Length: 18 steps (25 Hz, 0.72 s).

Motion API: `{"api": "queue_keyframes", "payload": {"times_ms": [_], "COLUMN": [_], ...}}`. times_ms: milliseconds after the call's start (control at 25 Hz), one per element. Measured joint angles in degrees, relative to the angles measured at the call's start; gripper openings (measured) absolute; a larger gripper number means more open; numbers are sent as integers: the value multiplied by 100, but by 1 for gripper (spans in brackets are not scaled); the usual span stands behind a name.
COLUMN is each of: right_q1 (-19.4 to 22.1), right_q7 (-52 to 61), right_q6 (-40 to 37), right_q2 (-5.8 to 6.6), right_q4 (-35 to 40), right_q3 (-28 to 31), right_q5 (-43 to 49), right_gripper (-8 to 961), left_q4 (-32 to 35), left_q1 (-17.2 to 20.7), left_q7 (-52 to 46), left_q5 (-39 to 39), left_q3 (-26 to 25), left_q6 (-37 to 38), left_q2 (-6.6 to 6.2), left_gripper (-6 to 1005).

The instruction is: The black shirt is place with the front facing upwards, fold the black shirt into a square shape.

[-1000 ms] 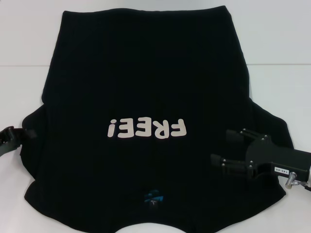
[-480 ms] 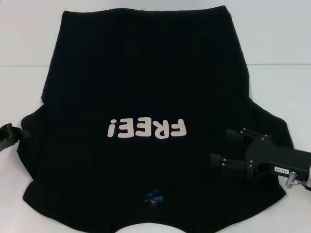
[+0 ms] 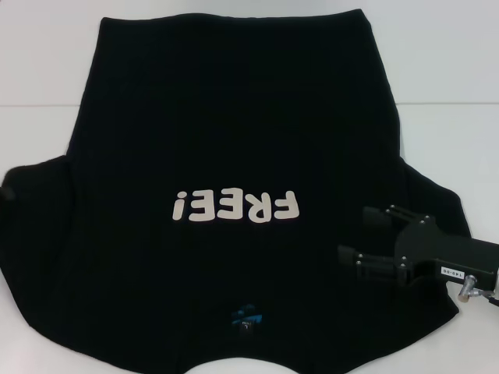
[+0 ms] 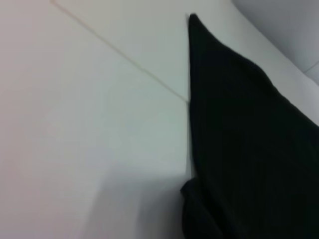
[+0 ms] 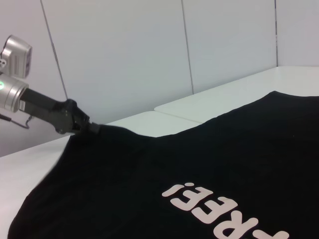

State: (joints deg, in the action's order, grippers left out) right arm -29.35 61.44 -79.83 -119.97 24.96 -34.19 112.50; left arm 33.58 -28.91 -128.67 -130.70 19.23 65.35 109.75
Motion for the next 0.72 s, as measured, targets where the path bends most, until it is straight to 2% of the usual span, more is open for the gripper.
{"api": "queue_keyframes", "payload": {"times_ms": [280,720], "right_q1": [1,18], "right_q7": [0,-8], "right_q6": [-40,-42], "right_q2": [6,4], "right_q4": [-42,-51], "right_q3": [7,9], "right_q5": [-11,-72], "right_gripper": [944,945], "left_q4": [126,144], "left_q1": [-12,-94], "left_q7": [-24,-27], "left_q5": [49,40], "left_q3": [-72,-86], "left_q6": [-17,27], "left_q2": [-53,-68], "left_gripper": [3,4]}}
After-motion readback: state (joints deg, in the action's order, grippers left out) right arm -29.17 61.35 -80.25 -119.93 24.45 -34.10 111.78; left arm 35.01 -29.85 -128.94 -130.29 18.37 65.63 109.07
